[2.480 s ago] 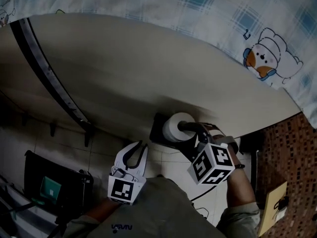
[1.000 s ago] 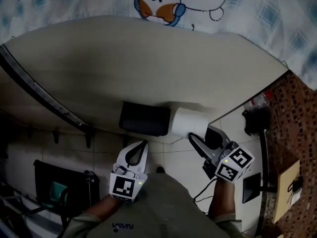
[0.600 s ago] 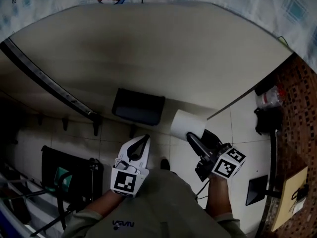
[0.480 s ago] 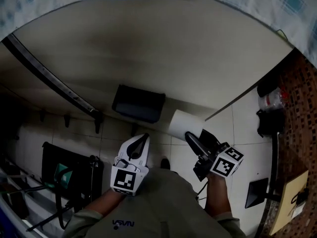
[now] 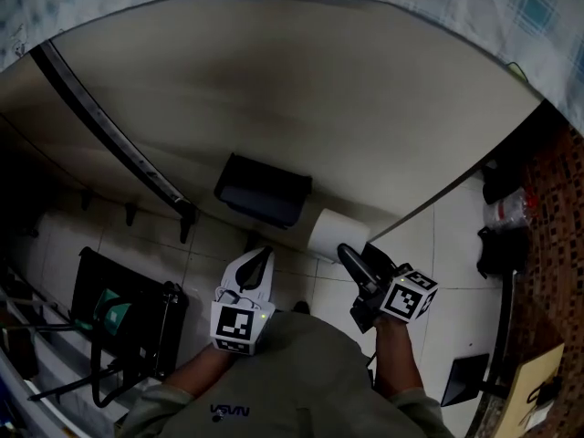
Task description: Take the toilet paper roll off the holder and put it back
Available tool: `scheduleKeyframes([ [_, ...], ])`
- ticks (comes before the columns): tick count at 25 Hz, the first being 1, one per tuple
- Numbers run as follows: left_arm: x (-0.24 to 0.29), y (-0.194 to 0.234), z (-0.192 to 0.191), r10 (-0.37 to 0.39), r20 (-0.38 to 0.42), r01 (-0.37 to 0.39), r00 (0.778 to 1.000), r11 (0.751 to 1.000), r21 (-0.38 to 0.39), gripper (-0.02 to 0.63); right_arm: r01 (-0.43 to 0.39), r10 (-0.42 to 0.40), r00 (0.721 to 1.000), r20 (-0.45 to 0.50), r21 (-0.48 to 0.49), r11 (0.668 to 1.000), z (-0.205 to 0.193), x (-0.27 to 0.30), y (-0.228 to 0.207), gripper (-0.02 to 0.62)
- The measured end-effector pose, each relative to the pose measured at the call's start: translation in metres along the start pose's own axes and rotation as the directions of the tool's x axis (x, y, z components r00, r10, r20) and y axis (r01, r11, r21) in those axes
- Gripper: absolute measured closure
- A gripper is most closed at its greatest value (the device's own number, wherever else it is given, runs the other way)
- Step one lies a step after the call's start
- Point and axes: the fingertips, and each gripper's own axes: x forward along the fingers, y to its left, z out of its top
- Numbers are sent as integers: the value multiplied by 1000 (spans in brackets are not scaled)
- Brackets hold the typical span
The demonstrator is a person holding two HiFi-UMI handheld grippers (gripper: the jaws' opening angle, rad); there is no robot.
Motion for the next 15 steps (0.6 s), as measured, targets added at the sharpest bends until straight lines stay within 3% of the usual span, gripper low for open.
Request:
scheduleKeyframes([
  [15,9,11,-16,96,-36,-97,995,995,-13,601,-24,25,999,-27,17,1000,-1,5,-8,431],
])
